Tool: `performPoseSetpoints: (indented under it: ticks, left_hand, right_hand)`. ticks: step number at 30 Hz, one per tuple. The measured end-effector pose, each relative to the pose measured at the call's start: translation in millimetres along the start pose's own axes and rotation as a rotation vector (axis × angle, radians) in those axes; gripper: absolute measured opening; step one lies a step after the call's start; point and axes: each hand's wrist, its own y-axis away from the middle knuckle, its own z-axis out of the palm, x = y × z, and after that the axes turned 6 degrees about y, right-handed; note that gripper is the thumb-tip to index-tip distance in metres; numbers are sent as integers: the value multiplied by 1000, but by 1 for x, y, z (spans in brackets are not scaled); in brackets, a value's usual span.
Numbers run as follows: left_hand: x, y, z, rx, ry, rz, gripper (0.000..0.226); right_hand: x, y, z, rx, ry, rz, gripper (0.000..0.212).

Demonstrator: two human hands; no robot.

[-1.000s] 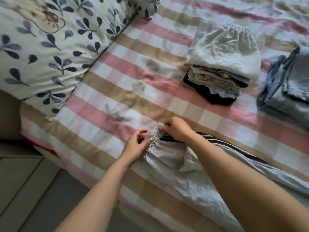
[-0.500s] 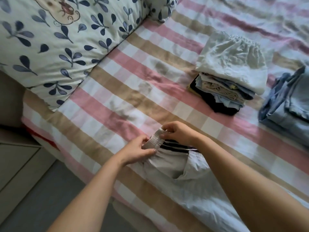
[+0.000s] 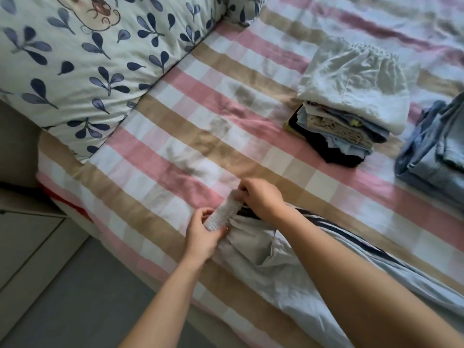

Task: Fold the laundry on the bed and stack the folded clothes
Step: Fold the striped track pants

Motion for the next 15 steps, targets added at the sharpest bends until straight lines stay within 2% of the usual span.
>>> performPoseSetpoints:
  ticks: [2,4,6,7,8,9,11,12,14,15]
  left_hand:
    - [14,-16,4,55,41,115,42]
    - [23,-28,12,79,0,91,42]
    - [28,-26,20,205,-197,82,46]
    - [32,-20,26,293,-319,191,46]
    - [37,-12,34,339,-388,385,44]
    - [43,-2,46,293,-409,613,41]
    - [55,26,76,-24,-406,948,31]
    - [57,39,94,-202,-441,1076,25]
    - [51,55,131,-482,-656,1237,26]
    - [48,59,145,-563,-827,1211,33]
  right_hand:
    - [4,-6,-14,169,-67,29,20]
    - [7,-7,-24,178,-65,58,24]
    - [14,1,-25,184,-57,90,29]
    - [19,13,-27,246,-98,110,29]
    - [25,31,-28,359,-160,118,26]
    - [35,53,-29,504,-211,126,22]
    - [58,105,-19,769,-219,170,21]
    - [72,133,-10,832,-179,214,23]
    - [100,182,12,816,-63,296,25]
    - [113,200,24,742,4,335,29]
